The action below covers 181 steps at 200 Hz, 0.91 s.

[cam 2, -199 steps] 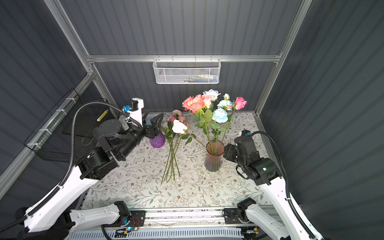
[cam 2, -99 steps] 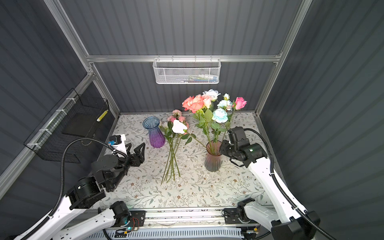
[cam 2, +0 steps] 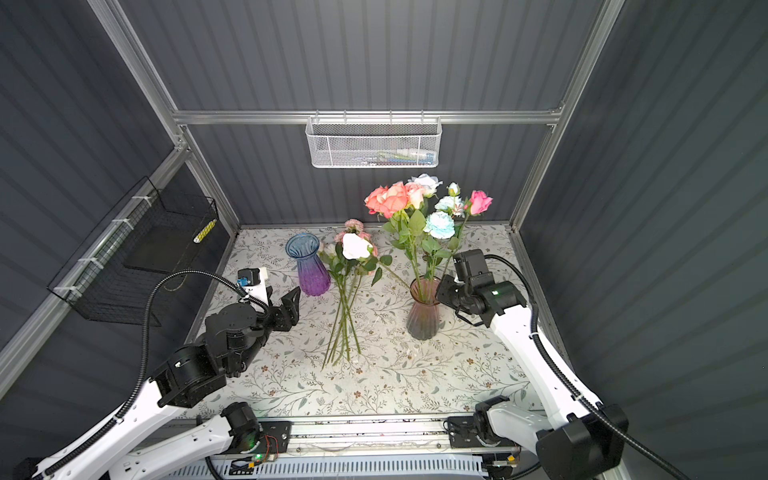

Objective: Arrange the flowers into the vase
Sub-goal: 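Grasp the pink vase rim with the right gripper while the left gripper lowers, then slide the pink vase farther from the robot with the right gripper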

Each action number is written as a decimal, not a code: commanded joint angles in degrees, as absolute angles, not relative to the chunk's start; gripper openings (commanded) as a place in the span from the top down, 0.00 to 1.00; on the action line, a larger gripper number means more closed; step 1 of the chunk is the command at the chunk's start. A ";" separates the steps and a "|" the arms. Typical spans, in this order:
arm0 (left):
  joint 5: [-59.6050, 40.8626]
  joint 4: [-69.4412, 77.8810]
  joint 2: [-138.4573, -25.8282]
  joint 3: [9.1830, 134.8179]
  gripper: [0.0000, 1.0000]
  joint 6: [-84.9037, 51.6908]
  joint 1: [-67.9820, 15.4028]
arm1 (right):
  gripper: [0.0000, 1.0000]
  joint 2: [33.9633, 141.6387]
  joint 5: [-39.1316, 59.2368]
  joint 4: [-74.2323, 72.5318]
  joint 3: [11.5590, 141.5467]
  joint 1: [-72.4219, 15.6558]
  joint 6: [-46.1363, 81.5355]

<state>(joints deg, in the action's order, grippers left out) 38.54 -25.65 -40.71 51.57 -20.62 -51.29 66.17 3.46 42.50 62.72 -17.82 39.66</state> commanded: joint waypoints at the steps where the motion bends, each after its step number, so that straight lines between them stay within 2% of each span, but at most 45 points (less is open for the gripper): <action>1: 39.41 -24.44 -39.59 50.98 0.27 -19.38 -51.41 | 0.89 67.34 2.92 43.66 60.83 -17.64 39.05; 56: 40.96 -24.28 -38.15 50.52 0.27 -18.09 -51.39 | 1.00 68.62 -0.73 42.51 62.45 -17.50 37.22; 142: 39.78 -25.85 -39.86 51.59 0.26 -18.46 -51.40 | 1.00 86.40 -3.65 37.51 78.46 -7.78 30.41; 181: 40.25 -29.09 -39.55 53.75 0.26 -18.72 -51.40 | 1.00 95.98 -0.01 38.76 87.89 -3.78 29.63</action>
